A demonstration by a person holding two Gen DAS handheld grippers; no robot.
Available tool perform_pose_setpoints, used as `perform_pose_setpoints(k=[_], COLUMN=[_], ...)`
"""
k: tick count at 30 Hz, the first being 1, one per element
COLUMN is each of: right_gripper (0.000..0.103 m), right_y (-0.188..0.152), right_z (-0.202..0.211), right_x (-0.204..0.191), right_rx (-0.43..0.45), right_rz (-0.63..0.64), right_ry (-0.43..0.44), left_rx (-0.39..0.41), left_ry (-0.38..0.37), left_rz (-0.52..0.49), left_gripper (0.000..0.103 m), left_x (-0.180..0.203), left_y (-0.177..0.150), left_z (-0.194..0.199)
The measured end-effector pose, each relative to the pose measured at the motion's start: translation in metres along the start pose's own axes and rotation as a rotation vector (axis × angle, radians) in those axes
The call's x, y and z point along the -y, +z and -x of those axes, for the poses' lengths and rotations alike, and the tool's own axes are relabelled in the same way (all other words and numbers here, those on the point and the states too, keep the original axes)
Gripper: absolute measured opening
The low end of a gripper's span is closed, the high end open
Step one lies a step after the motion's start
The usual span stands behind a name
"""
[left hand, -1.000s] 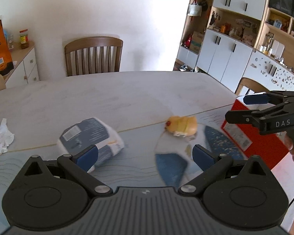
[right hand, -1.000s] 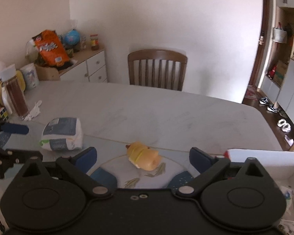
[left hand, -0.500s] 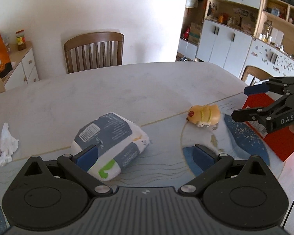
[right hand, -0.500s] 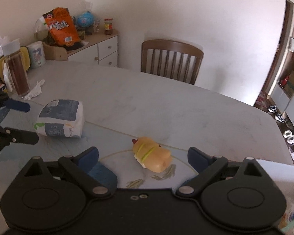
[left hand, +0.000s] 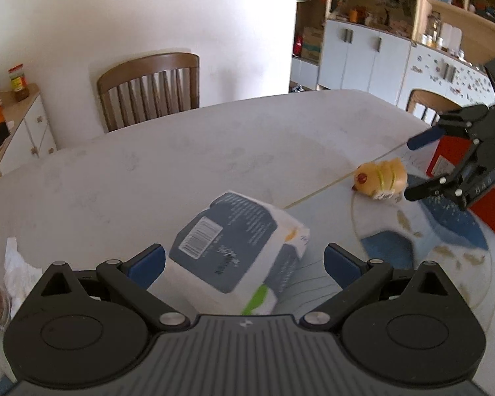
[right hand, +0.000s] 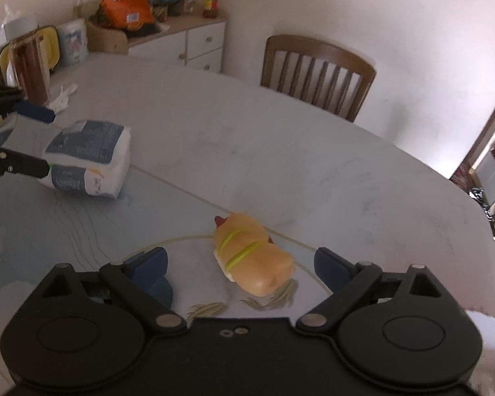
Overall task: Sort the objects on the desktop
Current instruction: 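Grasp the wet-wipe pack with the left tool while the right grasps the yellow toy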
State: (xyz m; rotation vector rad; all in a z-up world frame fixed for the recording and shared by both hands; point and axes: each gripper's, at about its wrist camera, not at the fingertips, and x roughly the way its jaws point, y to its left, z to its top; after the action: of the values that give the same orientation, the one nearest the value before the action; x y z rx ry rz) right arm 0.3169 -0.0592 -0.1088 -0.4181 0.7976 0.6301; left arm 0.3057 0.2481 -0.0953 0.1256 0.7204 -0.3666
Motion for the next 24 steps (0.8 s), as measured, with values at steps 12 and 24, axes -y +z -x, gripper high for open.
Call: perform_pose_setpoints(k=[12, 24], right_gripper=[0.096, 0.093], right_y=[0.011, 0.016], right_z=[-0.027, -0.055], right_x=[-0.006, 0.001], right_rx=[-0.051, -0.094], right_rz=[0.117, 0.206], right_ry=[0.046, 0.006], left_rx=[0.011, -0.032], left_ry=[-0.088, -0.119], left_rz=[-0.173, -0.182], left_gripper=[0.103, 0.103], left_x=[-0.010, -0.006], left_y=[-0.002, -0.009], left_z=[-0.022, -0.046])
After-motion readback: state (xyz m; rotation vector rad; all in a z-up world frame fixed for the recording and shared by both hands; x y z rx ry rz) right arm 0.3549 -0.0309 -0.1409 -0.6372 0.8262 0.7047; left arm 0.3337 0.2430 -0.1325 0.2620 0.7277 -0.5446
